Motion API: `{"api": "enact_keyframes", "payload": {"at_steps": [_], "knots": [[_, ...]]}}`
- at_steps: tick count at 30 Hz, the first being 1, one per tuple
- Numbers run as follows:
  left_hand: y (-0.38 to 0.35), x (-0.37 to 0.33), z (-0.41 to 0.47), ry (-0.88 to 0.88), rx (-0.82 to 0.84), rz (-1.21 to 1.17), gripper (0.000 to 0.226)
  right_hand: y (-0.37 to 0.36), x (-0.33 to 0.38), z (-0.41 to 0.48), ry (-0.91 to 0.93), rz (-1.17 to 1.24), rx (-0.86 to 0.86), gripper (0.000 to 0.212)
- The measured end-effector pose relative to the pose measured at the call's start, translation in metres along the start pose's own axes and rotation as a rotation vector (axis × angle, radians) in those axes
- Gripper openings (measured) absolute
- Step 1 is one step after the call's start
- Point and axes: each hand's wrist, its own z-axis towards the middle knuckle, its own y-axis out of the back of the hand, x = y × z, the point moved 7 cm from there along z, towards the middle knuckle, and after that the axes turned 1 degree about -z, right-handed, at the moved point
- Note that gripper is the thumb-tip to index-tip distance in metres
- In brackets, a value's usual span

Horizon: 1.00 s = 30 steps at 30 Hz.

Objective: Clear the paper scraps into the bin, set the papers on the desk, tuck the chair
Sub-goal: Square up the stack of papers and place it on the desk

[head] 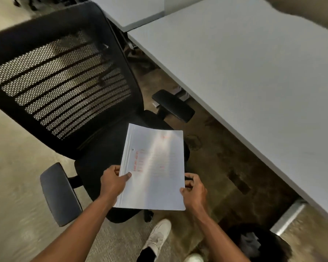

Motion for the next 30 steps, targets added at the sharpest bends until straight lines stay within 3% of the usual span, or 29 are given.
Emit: {"api": "enact_keyframes", "payload": {"at_steps": [16,30], "knots": [[0.003,-0.098,-0.155,-0.242,0.099,-0.046,0.034,0.155,0.011,-0.125,0.002,0.086,-0.144,0.049],[0.014,-0.147,-0.173,-0.218,0.188,0.063,0.04,0.206,0.033,-0.177,-0.041,0.109,-0.156,0.049]]}}
